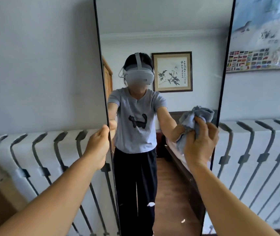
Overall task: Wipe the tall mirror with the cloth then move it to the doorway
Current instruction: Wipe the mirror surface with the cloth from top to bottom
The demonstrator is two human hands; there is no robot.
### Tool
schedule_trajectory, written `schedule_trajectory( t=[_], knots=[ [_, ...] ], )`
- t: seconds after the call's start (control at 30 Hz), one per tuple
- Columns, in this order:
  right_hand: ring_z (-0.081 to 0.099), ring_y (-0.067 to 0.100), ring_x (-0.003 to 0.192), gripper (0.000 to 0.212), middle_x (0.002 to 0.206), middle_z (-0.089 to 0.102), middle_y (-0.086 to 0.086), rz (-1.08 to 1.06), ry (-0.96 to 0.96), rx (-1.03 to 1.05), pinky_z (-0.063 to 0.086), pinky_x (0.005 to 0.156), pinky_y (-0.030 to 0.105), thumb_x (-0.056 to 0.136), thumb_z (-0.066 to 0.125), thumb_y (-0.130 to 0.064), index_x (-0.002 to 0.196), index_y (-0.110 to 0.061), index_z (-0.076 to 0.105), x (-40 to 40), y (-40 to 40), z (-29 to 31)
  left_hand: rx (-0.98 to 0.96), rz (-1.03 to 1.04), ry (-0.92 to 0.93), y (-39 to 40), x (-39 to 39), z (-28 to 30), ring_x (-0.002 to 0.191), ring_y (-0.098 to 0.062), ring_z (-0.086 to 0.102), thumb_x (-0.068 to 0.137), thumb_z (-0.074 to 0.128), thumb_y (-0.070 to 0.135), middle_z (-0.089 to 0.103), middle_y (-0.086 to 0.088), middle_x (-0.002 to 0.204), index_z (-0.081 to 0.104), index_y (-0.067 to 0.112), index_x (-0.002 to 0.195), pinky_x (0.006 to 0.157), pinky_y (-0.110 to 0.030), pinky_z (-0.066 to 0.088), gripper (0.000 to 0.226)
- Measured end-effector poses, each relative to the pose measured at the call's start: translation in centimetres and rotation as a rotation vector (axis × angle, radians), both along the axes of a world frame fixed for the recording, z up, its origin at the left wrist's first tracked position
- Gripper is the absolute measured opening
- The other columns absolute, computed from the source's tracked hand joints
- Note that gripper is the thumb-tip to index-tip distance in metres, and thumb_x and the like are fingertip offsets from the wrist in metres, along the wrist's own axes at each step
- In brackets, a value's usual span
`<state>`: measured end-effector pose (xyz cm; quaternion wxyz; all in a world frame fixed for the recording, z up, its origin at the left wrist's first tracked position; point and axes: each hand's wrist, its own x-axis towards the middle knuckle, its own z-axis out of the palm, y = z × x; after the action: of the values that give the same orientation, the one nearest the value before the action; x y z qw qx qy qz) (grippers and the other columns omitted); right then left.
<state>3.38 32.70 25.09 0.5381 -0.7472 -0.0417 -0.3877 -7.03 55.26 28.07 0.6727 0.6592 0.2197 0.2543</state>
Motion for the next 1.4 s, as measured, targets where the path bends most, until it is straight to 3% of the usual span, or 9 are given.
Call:
schedule_trajectory(
  t=[0.17, 0.3, 0.47, 0.57, 0.67, 0.87, 1.17, 1.3, 1.4],
  knots=[
    [0.043, 0.031, 0.11, 0.033, 0.119, 0.05, 0.007, 0.19, -0.041, -0.22, 0.041, 0.089, 0.034, 0.085, 0.063, -0.01, 0.116, -0.021, 0.063, -3.8, 6.3, -2.0, 0.007, -0.051, 0.026, 0.2, -0.6, -0.6, 0.128, -0.016, 0.05, 0.089, 0.035, 0.046, 0.059, 0.0, 0.134, 0.07, 0.042, 0.078, 0.113, -0.043, 0.031, 0.037],
    [0.042, 0.018, 0.101, 0.035, 0.112, 0.042, -0.005, 0.303, -0.224, -0.429, 0.051, 0.074, 0.033, 0.08, 0.065, -0.014, 0.113, -0.025, 0.065, -5.9, 11.1, -3.3, 0.023, -0.068, 0.05, 0.8, -0.7, -0.5, 0.127, -0.019, 0.051, 0.086, 0.035, 0.052, 0.061, 0.001, 0.131, 0.072, 0.047, 0.081, 0.113, -0.045, 0.032, 0.037],
    [0.051, 0.024, 0.1, 0.039, 0.111, 0.044, -0.001, 0.383, -0.313, -0.583, 0.053, 0.071, 0.033, 0.081, 0.054, -0.02, 0.119, -0.027, 0.059, -6.7, 13.4, -3.4, -0.008, -0.086, 0.051, 1.3, -0.5, -0.5, 0.119, -0.021, 0.056, 0.095, 0.03, 0.048, 0.061, -0.003, 0.129, 0.063, 0.04, 0.095, 0.109, -0.043, 0.038, 0.034],
    [0.049, 0.029, 0.098, 0.036, 0.113, 0.047, 0.004, 0.31, -0.264, -0.501, 0.052, 0.074, 0.036, 0.08, 0.057, -0.015, 0.115, -0.023, 0.06, -5.6, 10.9, -3.0, -0.002, -0.121, 0.048, 1.4, -0.4, -0.3, 0.13, -0.019, 0.047, 0.084, 0.032, 0.06, 0.054, 0.003, 0.14, 0.067, 0.047, 0.097, 0.113, -0.046, 0.032, 0.04],
    [0.047, 0.033, 0.111, 0.033, 0.125, 0.049, 0.012, 0.188, -0.071, -0.242, 0.045, 0.091, 0.04, 0.089, 0.048, -0.014, 0.118, -0.02, 0.062, -3.9, 7.0, -2.6, -0.052, -0.101, 0.073, 1.7, 0.0, -0.6, 0.131, -0.019, 0.045, 0.088, 0.031, 0.058, 0.051, 0.002, 0.142, 0.06, 0.034, 0.12, 0.113, -0.047, 0.031, 0.05],
    [0.043, 0.026, 0.123, 0.043, 0.135, 0.041, 0.008, -0.069, 0.197, 0.179, 0.033, 0.098, 0.021, 0.09, 0.043, -0.002, 0.128, -0.022, 0.051, -0.5, -0.7, -1.8, -0.024, -0.108, 0.028, 1.4, -0.1, -1.2, 0.132, -0.018, 0.045, 0.078, 0.032, 0.061, 0.053, 0.004, 0.142, 0.058, 0.031, 0.125, 0.113, -0.049, 0.029, 0.062],
    [0.047, 0.026, 0.118, 0.041, 0.131, 0.048, 0.007, -0.138, 0.242, 0.178, 0.033, 0.09, 0.017, 0.083, 0.057, -0.004, 0.122, -0.018, 0.055, -1.1, -0.2, -2.6, 0.056, -0.08, 0.016, 0.1, -1.9, -2.9, 0.129, -0.016, 0.047, 0.087, 0.033, 0.05, 0.057, 0.004, 0.134, 0.061, 0.038, 0.12, 0.109, -0.043, 0.035, 0.045],
    [0.047, 0.028, 0.112, 0.039, 0.124, 0.046, 0.007, 0.037, 0.166, 0.098, 0.044, 0.097, 0.04, 0.077, 0.063, 0.003, 0.111, -0.017, 0.06, -3.5, 4.6, -4.1, 0.058, -0.066, 0.072, 0.1, -2.6, -4.0, 0.128, -0.018, 0.046, 0.093, 0.027, 0.046, 0.053, 0.006, 0.138, 0.056, 0.041, 0.126, 0.102, -0.037, 0.036, 0.043],
    [0.043, 0.028, 0.112, 0.037, 0.123, 0.045, 0.006, 0.186, 0.157, -0.006, 0.043, 0.096, 0.039, 0.076, 0.064, 0.002, 0.106, -0.021, 0.063, -6.2, 8.6, -5.1, 0.037, -0.065, 0.12, 0.5, -3.1, -5.2, 0.129, -0.019, 0.046, 0.093, 0.023, 0.052, 0.052, 0.005, 0.14, 0.05, 0.043, 0.131, 0.107, -0.041, 0.035, 0.048]
  ],
)
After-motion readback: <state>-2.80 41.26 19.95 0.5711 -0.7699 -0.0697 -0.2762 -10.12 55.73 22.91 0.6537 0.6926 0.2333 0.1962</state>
